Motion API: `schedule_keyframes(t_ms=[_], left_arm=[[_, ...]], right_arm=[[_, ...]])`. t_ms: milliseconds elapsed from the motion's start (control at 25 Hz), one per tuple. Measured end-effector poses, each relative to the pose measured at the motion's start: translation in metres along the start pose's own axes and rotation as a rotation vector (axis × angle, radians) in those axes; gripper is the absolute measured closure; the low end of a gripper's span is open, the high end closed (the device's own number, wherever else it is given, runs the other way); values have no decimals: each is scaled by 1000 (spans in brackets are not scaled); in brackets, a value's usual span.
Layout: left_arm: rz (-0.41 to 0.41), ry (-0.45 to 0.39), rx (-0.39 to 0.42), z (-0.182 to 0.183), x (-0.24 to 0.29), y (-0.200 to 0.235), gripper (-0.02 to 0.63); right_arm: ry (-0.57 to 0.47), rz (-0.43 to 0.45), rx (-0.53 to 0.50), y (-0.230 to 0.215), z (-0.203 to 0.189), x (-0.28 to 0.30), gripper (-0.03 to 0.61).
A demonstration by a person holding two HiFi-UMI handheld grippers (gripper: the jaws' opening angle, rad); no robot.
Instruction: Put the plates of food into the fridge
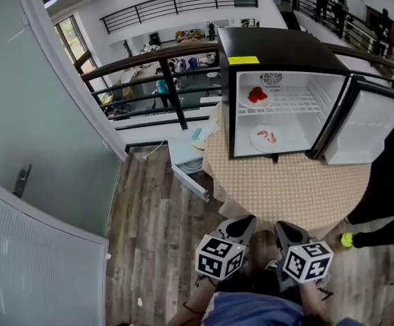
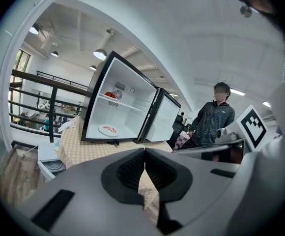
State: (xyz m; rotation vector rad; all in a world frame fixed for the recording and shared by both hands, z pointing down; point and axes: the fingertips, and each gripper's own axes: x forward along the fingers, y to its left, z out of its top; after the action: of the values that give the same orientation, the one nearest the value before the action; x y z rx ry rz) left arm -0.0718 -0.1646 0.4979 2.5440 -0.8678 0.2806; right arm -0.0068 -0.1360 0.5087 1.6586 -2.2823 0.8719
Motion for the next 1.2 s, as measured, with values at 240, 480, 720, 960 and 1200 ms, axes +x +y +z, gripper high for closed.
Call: schedule_keyframes(t_ms=[240, 480, 720, 960, 1200], left_arm=[[3, 14, -1, -12, -17, -17, 601], [33, 9, -5, -28, -22, -59, 601], [34, 0, -4, -54, -23, -131, 601], [54, 9, 13, -88, -38, -191, 601], [72, 1, 0, -115, -58, -238, 601]], right_arm=[[4, 35, 1, 8, -8, -13, 563], [18, 70, -18, -1, -28, -49, 563], [15, 75, -27, -26, -58, -114, 563], [-11, 73, -4, -44, -85, -179, 563], [-17, 86, 4, -53, -114, -227, 563]])
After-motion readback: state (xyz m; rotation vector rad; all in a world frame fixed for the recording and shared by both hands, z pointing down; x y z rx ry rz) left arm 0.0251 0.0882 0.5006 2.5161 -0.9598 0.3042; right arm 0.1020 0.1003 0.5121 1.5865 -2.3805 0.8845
